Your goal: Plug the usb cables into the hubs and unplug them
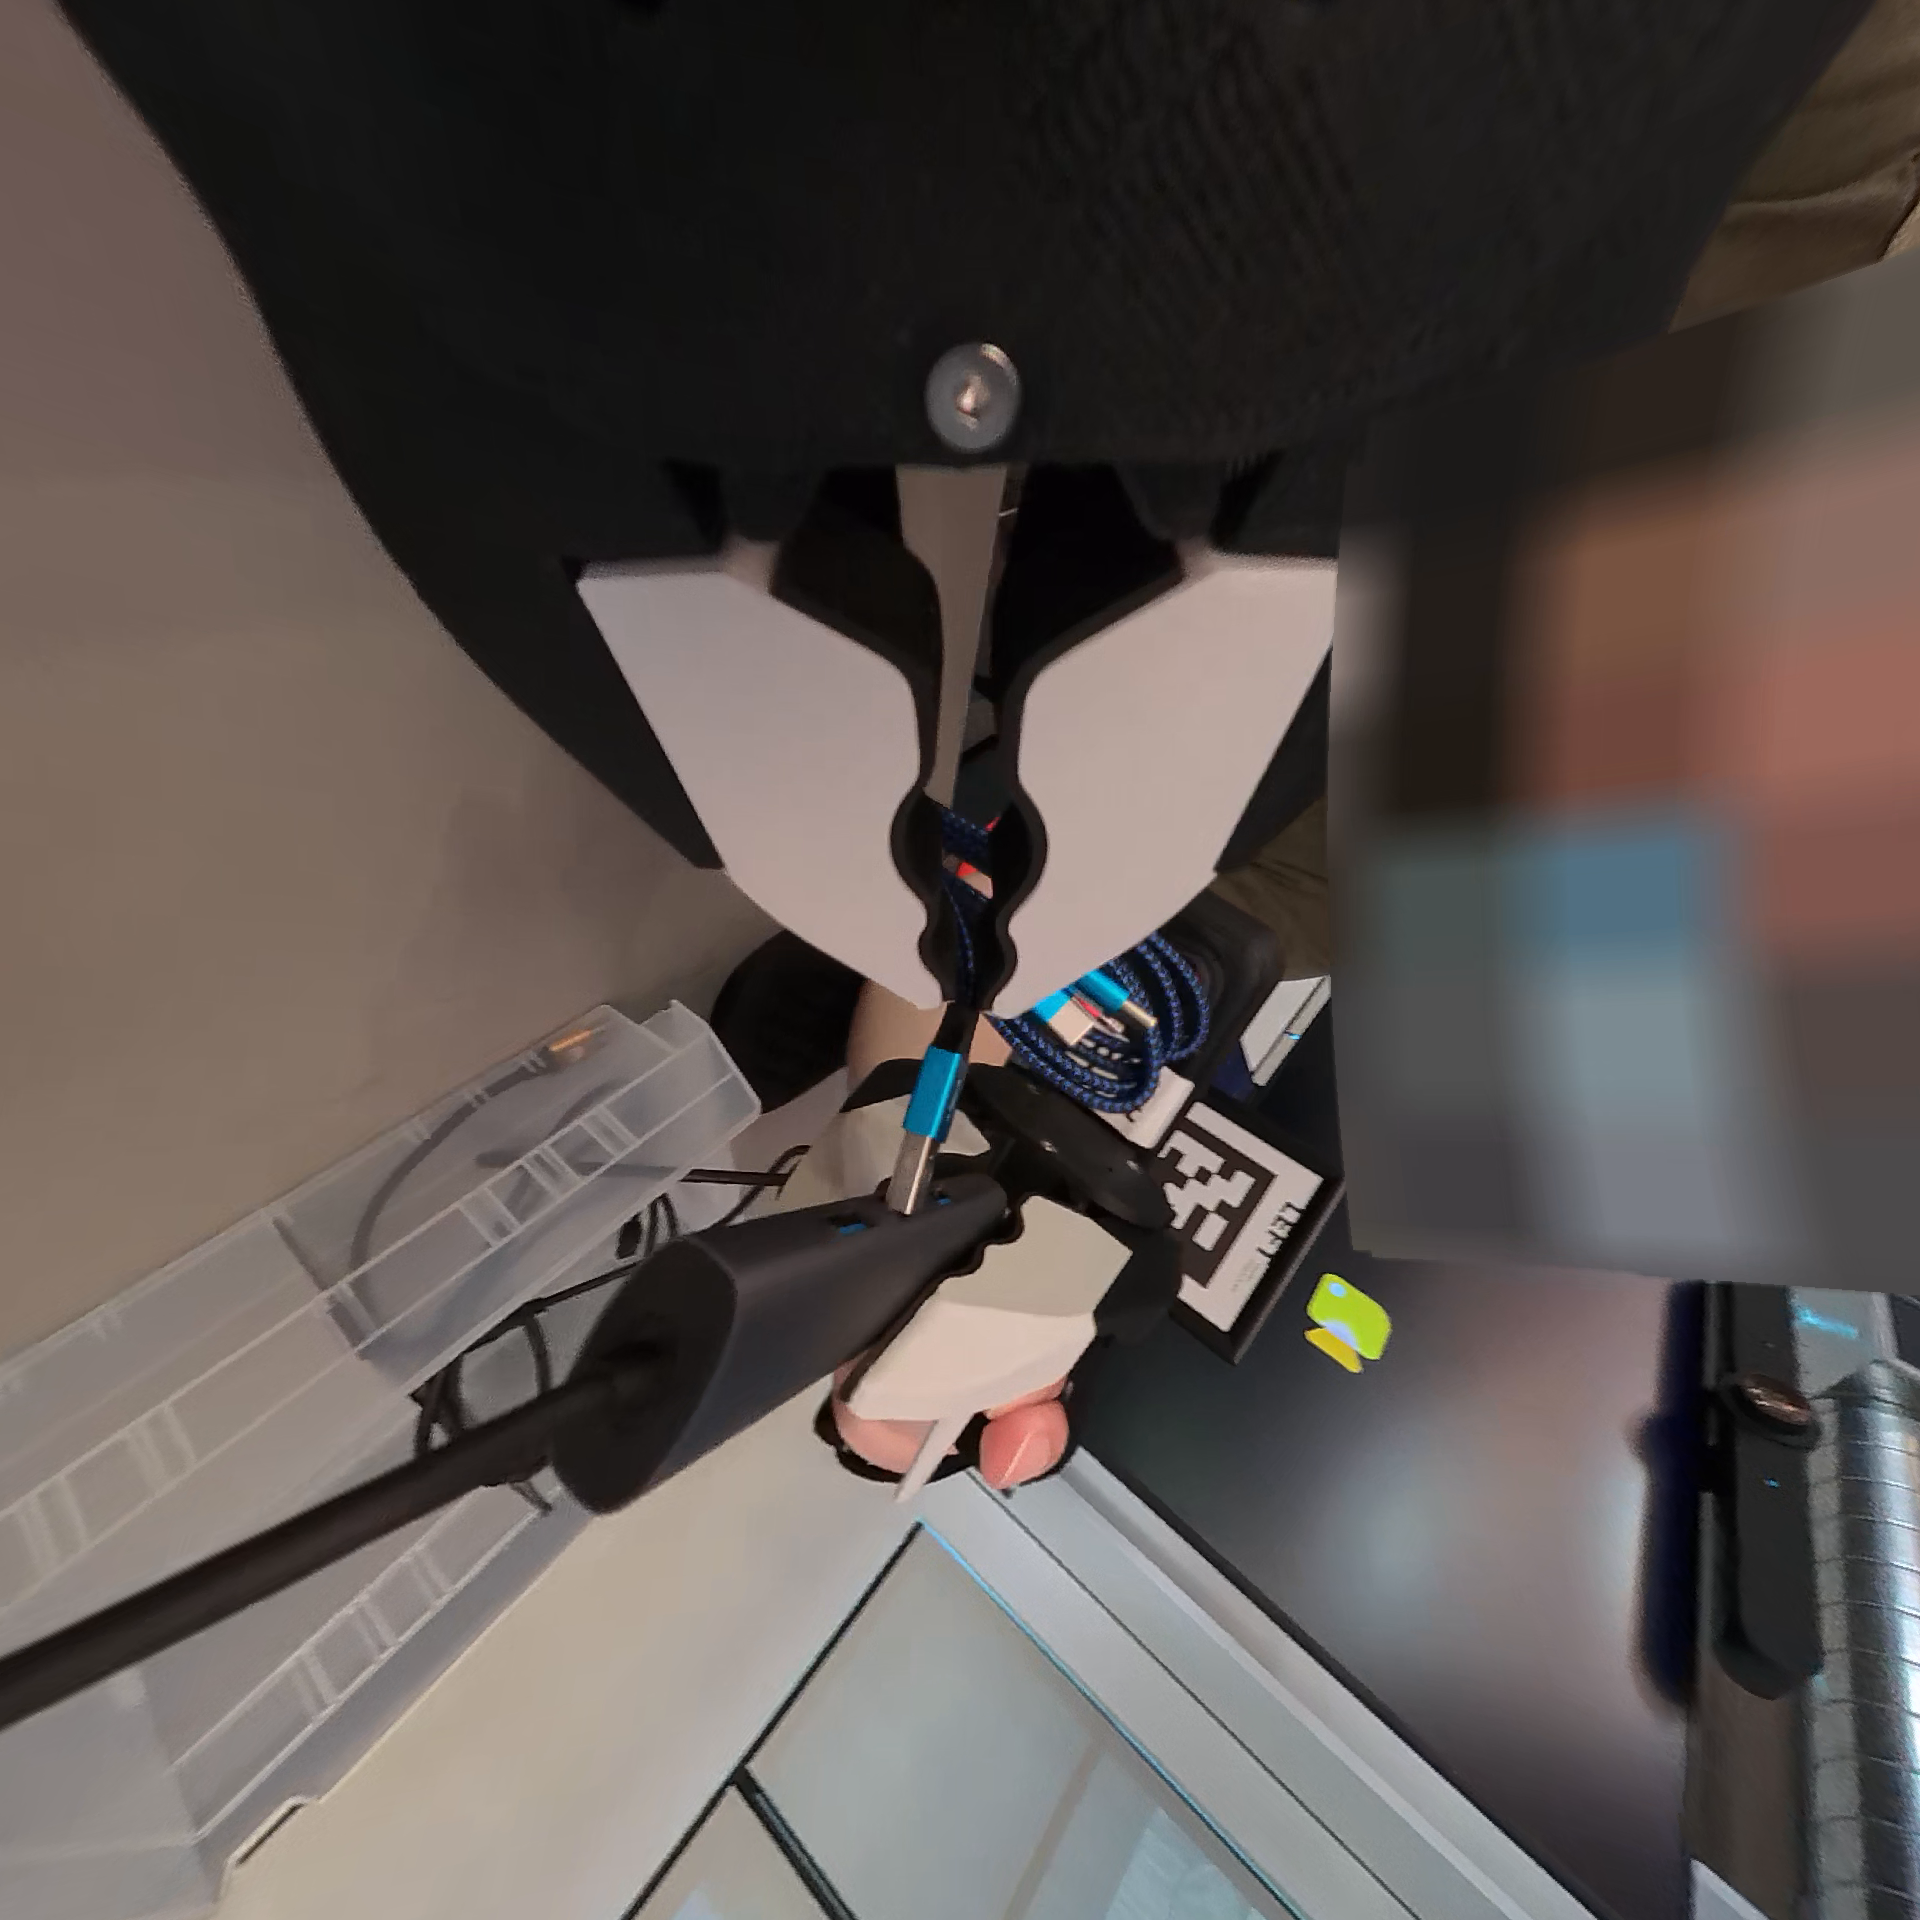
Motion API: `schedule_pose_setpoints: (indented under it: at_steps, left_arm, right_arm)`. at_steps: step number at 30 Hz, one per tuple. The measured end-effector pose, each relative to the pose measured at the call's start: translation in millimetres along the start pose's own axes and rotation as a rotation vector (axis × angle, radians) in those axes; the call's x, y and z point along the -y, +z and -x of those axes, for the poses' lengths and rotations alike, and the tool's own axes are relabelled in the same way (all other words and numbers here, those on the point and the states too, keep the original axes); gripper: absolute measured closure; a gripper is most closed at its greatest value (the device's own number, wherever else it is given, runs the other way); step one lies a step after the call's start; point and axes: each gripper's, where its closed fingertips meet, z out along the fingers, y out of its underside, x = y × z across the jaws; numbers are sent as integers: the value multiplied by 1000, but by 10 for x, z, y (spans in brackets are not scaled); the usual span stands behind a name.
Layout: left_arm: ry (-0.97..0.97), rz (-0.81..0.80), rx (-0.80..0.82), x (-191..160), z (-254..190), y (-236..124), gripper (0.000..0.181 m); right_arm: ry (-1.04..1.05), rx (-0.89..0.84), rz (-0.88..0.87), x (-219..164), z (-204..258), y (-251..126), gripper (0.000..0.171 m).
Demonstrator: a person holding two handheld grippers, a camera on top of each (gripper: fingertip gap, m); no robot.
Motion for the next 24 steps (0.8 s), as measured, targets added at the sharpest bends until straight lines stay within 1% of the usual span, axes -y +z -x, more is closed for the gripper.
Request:
schedule_pose_setpoints:
  at_steps: [6, 11, 15, 19, 24]
  left_arm:
    - [19, -54, 82, 78, 121, -65, 164]
    - [96, -61, 129, 110, 138, -90, 164]
    - [145, -51, 111, 84, 80, -85, 164]
    - [107, -78, 105, 90, 108, -122, 164]
    - [94, -68, 107, 82, 98, -102, 164]
  right_arm:
    - [56, 150, -19, 18, 140, -12, 168]
    - [102, 220, -12, -8, 170, 19, 169]
    - [101, 215, -20, 4, 152, 31, 169]
    - [62, 177, -41, 48, 162, -12, 169]
    - [51, 156, -52, 63, 129, -27, 169]
